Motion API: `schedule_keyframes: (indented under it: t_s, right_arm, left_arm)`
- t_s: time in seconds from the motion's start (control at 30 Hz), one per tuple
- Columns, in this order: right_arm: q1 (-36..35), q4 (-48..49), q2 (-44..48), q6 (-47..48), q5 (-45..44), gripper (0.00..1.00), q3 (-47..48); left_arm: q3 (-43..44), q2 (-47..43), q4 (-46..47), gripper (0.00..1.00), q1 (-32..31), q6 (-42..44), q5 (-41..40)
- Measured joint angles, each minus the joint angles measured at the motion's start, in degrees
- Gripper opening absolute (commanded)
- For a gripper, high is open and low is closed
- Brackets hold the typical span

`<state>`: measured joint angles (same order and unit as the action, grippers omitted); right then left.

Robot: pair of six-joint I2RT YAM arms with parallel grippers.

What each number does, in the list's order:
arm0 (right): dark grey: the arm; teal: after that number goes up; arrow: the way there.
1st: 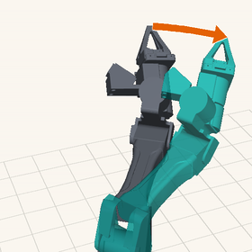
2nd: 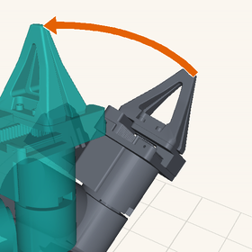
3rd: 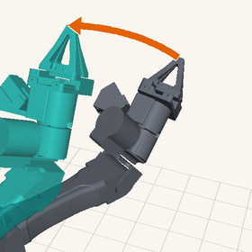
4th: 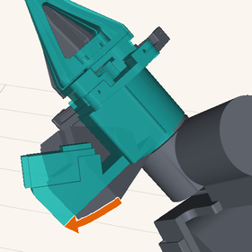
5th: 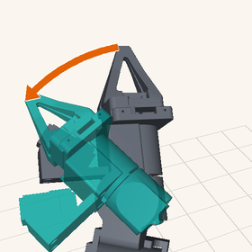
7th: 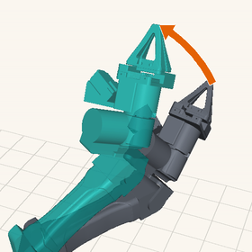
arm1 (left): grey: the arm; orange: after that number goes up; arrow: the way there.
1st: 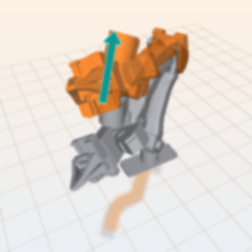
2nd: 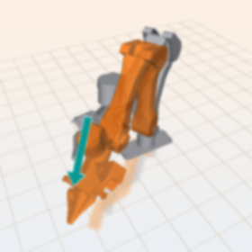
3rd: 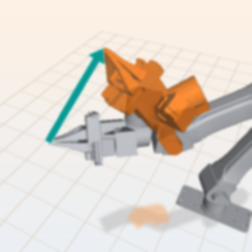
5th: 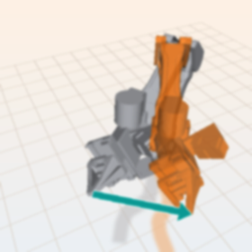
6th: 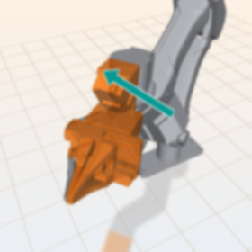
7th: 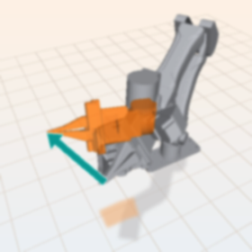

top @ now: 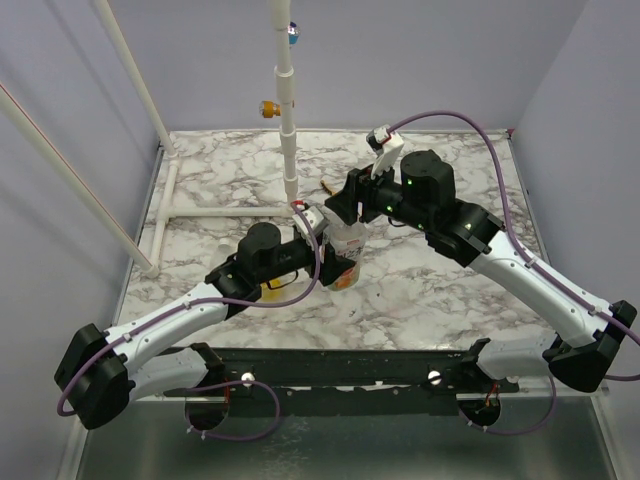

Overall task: Screw on the bottle caps
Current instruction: Screw the bottle cap onto the plastic bottle.

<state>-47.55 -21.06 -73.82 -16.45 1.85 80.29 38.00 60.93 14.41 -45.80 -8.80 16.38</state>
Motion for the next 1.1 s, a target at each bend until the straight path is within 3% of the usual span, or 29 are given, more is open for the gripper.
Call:
schedule_keyframes:
  t_s: [0.87, 1.1]
  right_arm:
    - [0.0, 0.0, 0.0, -0.24, 0.02, 0.53, -0.11]
    - [0.0, 0.04, 0.0, -0.68, 0.13, 0.45, -0.66]
  left_arm:
    - [0.81, 0.15, -0.57, 0.0, 1.84, -0.7, 1.97]
    - [0.81, 0.15, -0.57, 0.0, 1.97, -0.87, 2.27]
